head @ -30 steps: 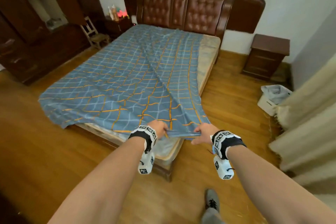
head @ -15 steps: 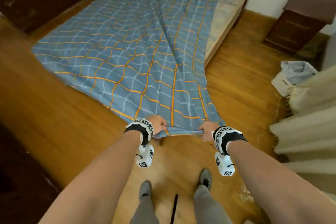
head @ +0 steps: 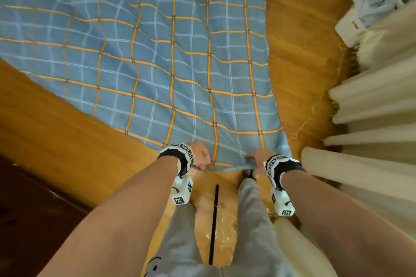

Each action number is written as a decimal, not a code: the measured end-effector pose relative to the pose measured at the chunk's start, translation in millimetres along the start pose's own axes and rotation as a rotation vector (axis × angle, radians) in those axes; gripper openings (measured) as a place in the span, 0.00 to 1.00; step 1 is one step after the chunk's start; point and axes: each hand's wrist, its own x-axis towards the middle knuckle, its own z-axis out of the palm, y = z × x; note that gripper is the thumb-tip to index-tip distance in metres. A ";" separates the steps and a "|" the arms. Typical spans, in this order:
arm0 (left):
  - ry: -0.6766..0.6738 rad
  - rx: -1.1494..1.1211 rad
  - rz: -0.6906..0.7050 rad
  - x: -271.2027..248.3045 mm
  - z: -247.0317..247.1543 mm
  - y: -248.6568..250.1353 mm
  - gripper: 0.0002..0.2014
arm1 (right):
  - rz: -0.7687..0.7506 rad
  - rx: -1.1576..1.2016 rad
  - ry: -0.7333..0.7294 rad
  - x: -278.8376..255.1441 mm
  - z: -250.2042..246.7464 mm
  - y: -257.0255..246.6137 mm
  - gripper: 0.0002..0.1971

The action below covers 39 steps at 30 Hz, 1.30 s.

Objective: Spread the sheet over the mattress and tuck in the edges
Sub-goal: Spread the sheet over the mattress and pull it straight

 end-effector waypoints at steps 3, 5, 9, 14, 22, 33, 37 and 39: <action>0.030 0.000 -0.024 -5.6 -12.9 0.2 0.12 | -0.037 0.044 -0.066 -7.9 -2.1 1.4 0.42; 0.096 -0.015 -0.028 -19.7 -36.9 10.8 0.11 | -0.008 0.060 -0.029 -24.5 -27.1 1.4 0.44; 0.284 -0.001 -0.033 -56.0 -105.9 55.0 0.11 | -0.168 0.010 0.147 101.1 -66.7 99.8 0.48; 0.472 0.091 -0.009 -108.2 -202.2 148.4 0.17 | -0.125 0.123 0.437 -99.1 -239.9 92.4 0.30; 0.790 0.033 0.132 -146.6 -317.3 287.9 0.08 | -0.192 0.154 0.721 -192.1 -388.0 179.4 0.28; 0.945 0.019 0.243 -51.8 -492.5 419.7 0.18 | -0.221 0.152 0.965 -134.4 -583.2 295.0 0.27; 0.910 0.033 0.185 10.8 -599.6 469.3 0.19 | -0.172 0.092 0.912 -101.0 -692.4 351.8 0.28; 0.844 0.016 0.157 37.0 -652.7 495.2 0.20 | -0.126 0.071 0.872 -87.7 -753.5 386.3 0.28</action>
